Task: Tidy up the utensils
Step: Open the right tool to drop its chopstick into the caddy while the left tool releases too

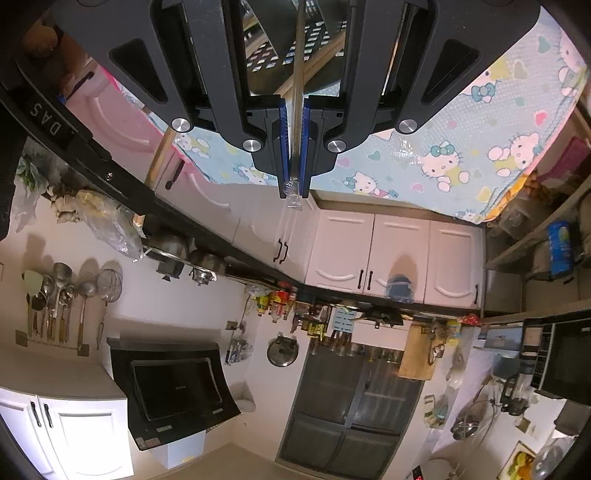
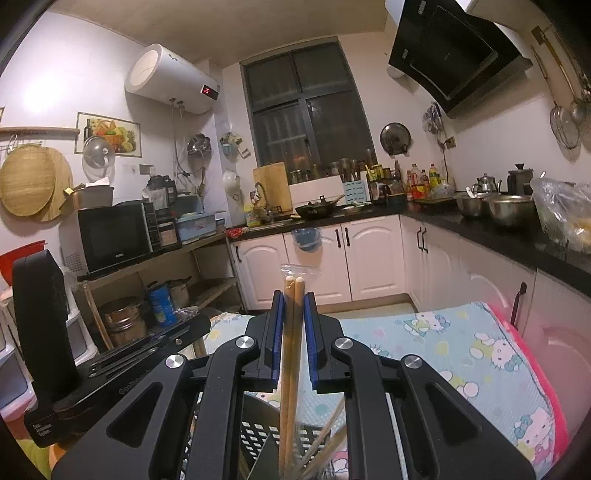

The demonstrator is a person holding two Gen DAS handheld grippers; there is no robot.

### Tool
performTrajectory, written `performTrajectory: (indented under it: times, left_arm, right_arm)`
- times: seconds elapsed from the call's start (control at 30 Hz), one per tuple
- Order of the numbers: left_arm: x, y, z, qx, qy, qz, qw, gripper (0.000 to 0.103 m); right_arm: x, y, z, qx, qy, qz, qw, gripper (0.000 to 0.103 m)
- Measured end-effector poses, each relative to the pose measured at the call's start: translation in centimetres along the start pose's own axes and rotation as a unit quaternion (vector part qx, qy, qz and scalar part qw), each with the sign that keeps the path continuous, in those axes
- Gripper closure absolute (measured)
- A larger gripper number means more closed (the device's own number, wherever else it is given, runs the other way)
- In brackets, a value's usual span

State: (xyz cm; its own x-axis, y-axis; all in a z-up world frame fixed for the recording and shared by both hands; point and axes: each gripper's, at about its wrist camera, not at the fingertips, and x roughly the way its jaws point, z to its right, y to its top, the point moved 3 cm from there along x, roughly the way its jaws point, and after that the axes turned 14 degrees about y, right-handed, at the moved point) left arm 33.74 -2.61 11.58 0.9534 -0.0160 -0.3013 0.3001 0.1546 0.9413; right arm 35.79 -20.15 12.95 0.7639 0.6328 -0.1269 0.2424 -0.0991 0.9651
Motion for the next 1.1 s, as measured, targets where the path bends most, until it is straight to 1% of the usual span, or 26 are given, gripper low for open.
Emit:
performTrajectory:
  times: [0.23, 0.7, 0.9, 0.97, 1.1]
  left_arm:
    - [0.2, -0.6, -0.7, -0.003, -0.004, -0.011, 0.9999, 0.102]
    - [-0.5, -2.0, -1.6, -0.006, -0.011, -0.053, 0.9985, 0.101]
    - [-1.1, -2.7, -1.7, -0.008, -0.013, -0.072, 0.9973, 0.095]
    - [-1.3, -2.8, -1.7, -0.008, -0.015, -0.078, 0.9968, 0.087]
    - [-1.4, -3.1, -1.8, -0.006, -0.012, -0.091, 0.9958, 0.08]
  right_arm:
    - [-0.1, -1.1, 0.1, 0.004, 0.005, -0.014, 1.0, 0.091]
    - [-1.0, -2.7, 0.2, 0.019, 0.0, -0.043, 0.999, 0.089]
    - [-1.5, -3.4, 0.0, 0.027, -0.002, -0.053, 0.998, 0.089]
    - [-1.7, -3.7, 0.1, 0.035, -0.001, -0.057, 0.998, 0.088]
    - [-2.2, -4.0, 0.2, 0.046, 0.0, -0.064, 0.997, 0.079]
